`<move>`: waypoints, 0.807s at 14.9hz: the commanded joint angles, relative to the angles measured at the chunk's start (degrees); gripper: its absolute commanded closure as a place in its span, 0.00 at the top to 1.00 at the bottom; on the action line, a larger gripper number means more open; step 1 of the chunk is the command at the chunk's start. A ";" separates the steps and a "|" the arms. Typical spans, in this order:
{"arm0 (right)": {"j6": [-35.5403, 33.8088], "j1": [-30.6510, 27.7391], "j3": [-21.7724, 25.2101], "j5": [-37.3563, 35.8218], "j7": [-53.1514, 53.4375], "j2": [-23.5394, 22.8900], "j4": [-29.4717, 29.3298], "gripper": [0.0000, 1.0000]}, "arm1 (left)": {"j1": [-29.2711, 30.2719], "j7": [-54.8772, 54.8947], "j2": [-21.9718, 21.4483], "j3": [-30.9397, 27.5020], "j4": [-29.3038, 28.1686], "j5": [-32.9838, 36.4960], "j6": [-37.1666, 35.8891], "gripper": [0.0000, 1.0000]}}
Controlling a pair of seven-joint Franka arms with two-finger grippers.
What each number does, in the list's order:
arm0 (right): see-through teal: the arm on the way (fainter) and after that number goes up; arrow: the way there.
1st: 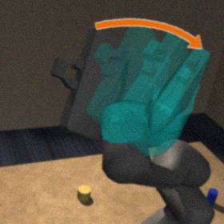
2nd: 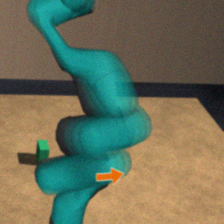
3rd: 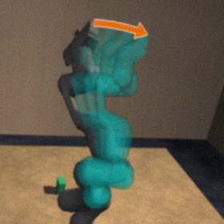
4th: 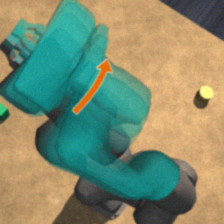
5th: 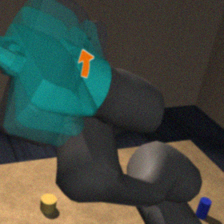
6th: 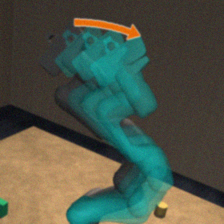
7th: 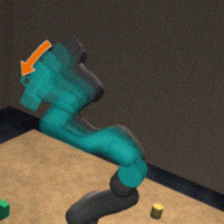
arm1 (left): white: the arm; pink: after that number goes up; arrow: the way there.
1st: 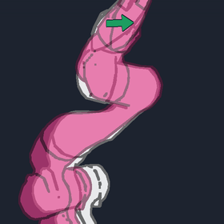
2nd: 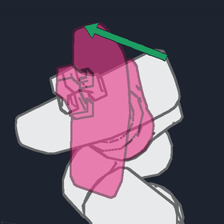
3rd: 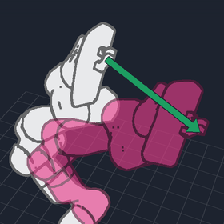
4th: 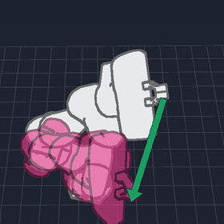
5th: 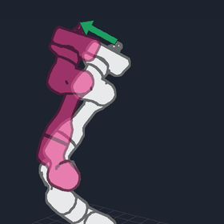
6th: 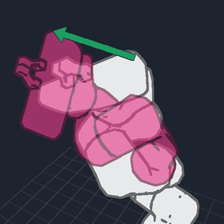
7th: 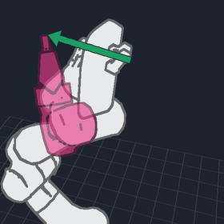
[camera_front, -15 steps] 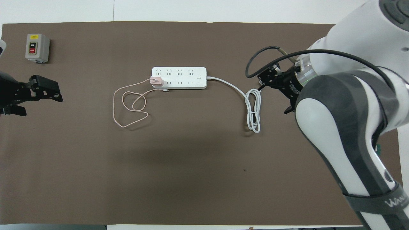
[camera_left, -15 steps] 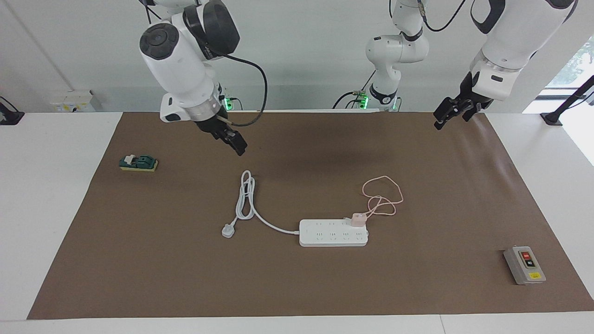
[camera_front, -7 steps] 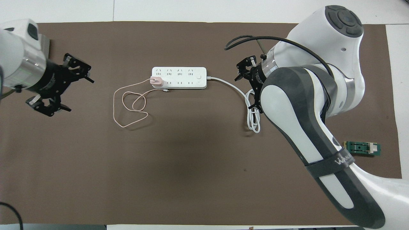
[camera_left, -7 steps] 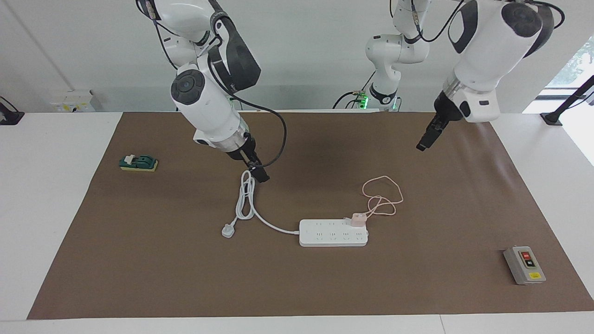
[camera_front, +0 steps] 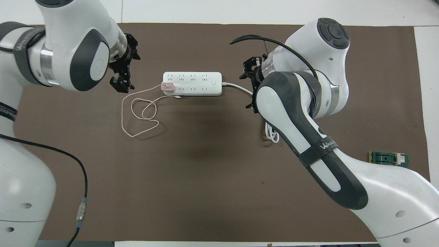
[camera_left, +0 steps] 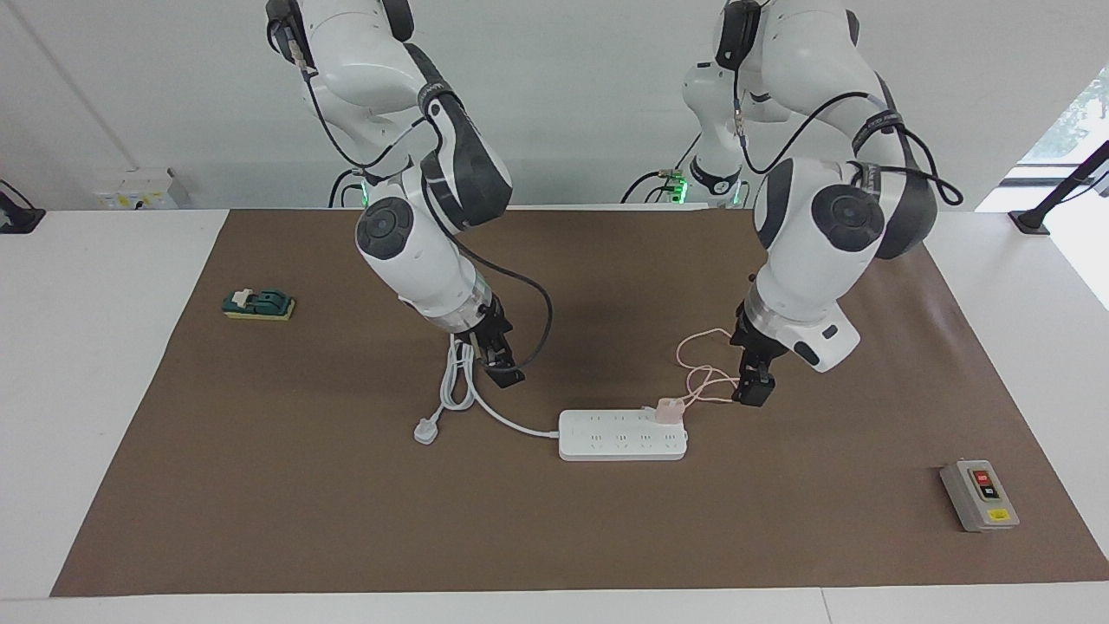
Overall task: Unplug charger and place it aside
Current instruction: 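Reach the left gripper to the pink charger while the right gripper reaches the strip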
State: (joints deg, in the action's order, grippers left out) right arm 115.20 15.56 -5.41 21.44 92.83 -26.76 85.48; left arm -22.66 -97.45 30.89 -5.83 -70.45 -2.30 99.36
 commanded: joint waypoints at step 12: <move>15.14 2.38 -0.13 8.62 0.69 -9.18 -1.54 1.00 | -6.78 -12.15 -1.88 -2.87 -9.96 -0.60 11.82 1.00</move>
State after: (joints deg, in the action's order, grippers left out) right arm 129.53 18.06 -5.43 29.00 93.35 -34.09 85.36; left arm -27.77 -109.28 32.32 -8.27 -75.19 -2.49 108.43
